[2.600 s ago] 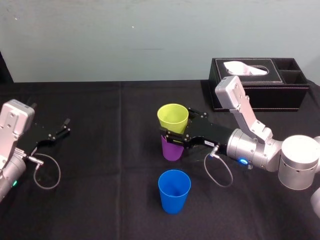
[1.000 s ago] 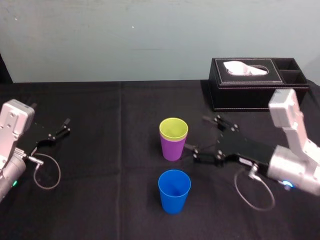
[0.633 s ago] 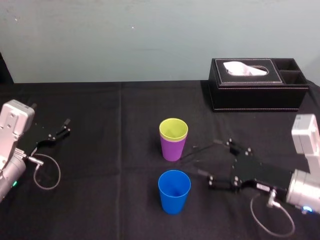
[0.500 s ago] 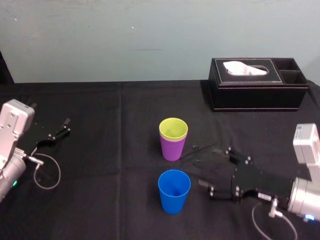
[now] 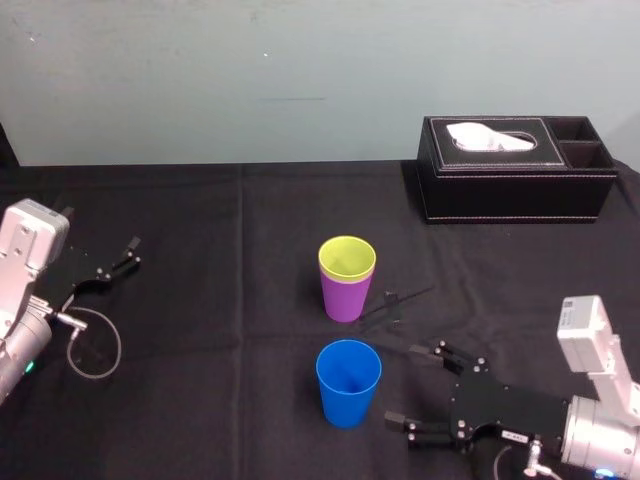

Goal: Stack the three plastic cups sequentially using one hand.

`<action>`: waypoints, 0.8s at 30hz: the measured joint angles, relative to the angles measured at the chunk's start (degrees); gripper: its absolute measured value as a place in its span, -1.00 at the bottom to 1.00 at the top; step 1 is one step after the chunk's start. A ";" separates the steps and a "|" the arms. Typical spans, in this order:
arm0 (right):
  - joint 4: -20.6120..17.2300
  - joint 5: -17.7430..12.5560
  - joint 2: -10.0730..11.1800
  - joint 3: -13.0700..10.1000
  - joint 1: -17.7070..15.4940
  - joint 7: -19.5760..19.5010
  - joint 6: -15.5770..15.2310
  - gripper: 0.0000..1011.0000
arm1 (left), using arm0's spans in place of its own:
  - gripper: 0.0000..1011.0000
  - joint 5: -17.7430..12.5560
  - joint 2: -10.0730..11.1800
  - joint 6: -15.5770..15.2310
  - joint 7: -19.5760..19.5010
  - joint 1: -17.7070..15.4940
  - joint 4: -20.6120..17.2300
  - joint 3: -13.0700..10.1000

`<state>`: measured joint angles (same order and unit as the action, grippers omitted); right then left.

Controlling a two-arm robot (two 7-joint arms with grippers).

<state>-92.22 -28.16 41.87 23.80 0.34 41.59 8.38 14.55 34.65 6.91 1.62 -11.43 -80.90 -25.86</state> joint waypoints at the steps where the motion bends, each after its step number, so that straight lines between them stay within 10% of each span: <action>1: 0.21 0.24 -0.14 0.17 0.12 -0.02 0.00 0.98 | 1.00 0.00 0.00 0.00 0.00 0.00 0.00 0.00; 24: 4.44 2.54 -3.32 3.57 4.03 0.14 -0.79 0.98 | 1.00 0.00 0.00 0.00 0.00 0.00 0.00 0.00</action>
<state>-87.78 -25.62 38.55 27.37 4.38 41.73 7.58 14.55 34.65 6.91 1.62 -11.43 -80.90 -25.86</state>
